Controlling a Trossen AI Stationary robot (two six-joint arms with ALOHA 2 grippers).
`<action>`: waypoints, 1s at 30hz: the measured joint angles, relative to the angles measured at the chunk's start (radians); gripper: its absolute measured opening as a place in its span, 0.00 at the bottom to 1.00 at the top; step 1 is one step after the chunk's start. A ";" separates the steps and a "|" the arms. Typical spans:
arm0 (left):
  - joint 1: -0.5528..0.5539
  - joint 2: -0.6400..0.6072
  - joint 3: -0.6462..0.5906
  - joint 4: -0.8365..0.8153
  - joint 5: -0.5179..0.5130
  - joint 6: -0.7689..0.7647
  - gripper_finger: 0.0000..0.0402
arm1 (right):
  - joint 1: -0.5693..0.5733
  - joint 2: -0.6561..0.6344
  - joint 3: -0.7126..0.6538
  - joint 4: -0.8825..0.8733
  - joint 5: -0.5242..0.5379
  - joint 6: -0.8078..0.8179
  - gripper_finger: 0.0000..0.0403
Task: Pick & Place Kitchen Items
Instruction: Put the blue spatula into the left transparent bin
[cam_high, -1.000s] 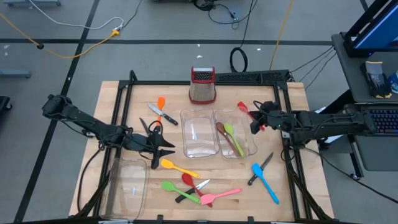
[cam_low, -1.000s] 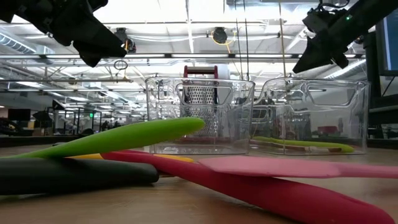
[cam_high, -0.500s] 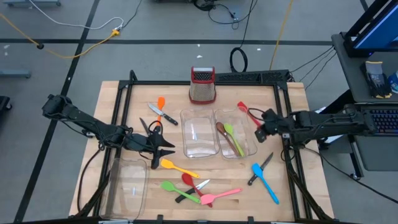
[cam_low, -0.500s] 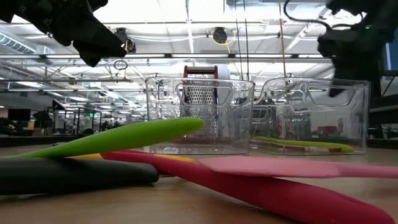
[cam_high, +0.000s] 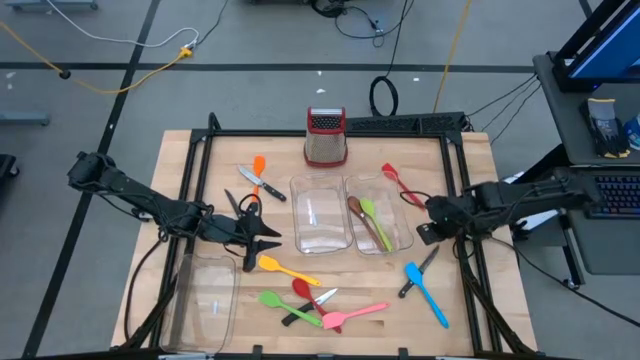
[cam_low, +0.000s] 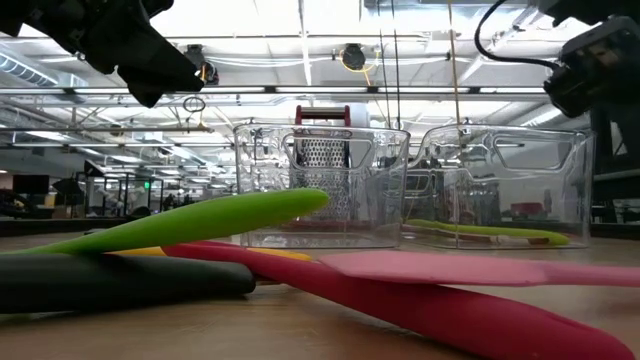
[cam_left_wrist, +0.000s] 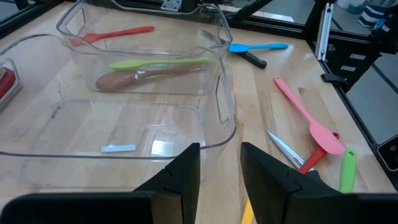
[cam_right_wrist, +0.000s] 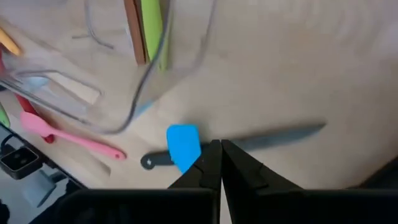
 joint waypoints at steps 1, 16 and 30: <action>0.000 0.000 0.000 0.000 0.000 0.000 0.29 | 0.019 0.001 0.000 -0.001 -0.002 0.029 0.00; 0.000 0.000 0.000 -0.002 0.000 0.027 0.29 | 0.315 0.112 0.000 0.152 0.077 0.312 0.00; 0.000 0.000 0.000 -0.002 0.000 0.026 0.29 | 0.569 0.328 0.000 0.369 0.087 0.552 0.00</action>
